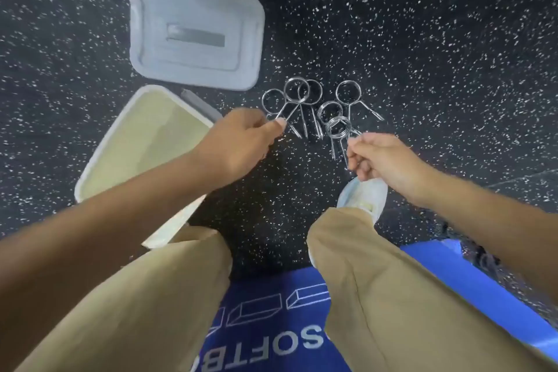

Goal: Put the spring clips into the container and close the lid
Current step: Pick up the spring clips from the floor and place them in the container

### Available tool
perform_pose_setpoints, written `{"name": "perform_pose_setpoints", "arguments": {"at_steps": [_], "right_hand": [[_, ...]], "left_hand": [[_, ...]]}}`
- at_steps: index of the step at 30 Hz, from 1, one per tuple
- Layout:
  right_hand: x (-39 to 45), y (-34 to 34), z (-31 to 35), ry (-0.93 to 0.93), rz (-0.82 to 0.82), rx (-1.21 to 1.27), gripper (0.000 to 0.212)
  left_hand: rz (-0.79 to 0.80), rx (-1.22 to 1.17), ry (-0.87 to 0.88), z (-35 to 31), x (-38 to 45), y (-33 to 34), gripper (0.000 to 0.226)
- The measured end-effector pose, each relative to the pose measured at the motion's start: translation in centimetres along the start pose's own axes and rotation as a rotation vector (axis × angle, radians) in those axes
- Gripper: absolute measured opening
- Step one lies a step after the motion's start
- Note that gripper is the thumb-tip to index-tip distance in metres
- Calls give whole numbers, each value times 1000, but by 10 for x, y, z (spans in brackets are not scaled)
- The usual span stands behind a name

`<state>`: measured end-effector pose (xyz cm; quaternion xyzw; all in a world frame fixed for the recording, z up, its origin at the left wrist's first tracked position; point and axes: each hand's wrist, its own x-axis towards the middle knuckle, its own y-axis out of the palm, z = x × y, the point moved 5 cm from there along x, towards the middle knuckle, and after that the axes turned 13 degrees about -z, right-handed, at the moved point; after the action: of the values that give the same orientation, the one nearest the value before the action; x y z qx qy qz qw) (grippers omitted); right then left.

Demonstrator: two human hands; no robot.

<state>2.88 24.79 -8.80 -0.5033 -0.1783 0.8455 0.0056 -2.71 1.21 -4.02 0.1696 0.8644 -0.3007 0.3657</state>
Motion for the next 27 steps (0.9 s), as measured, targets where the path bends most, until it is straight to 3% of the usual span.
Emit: {"name": "perform_pose_setpoints", "arguments": {"at_steps": [6,10,15,19,24,27], "right_hand": [[57,18,-24,-116,-57,-245,21],[90,22,-32,-388,-281,-491,15],[112,23,-30,-740,-510,-688,33],[127,30,-33,-870,-466,-790,48],[134,34,-38,-938,-423,-792,42],[134,33,-37,-955,-435,-853,49]], "left_hand": [[11,135,54,7,64,28,40],[0,234,85,21,106,42,41],[-61,369,135,34,148,53,41],[-147,486,210,41,174,59,40],[-211,606,291,53,201,62,36],[-200,695,333,59,208,62,30]]}}
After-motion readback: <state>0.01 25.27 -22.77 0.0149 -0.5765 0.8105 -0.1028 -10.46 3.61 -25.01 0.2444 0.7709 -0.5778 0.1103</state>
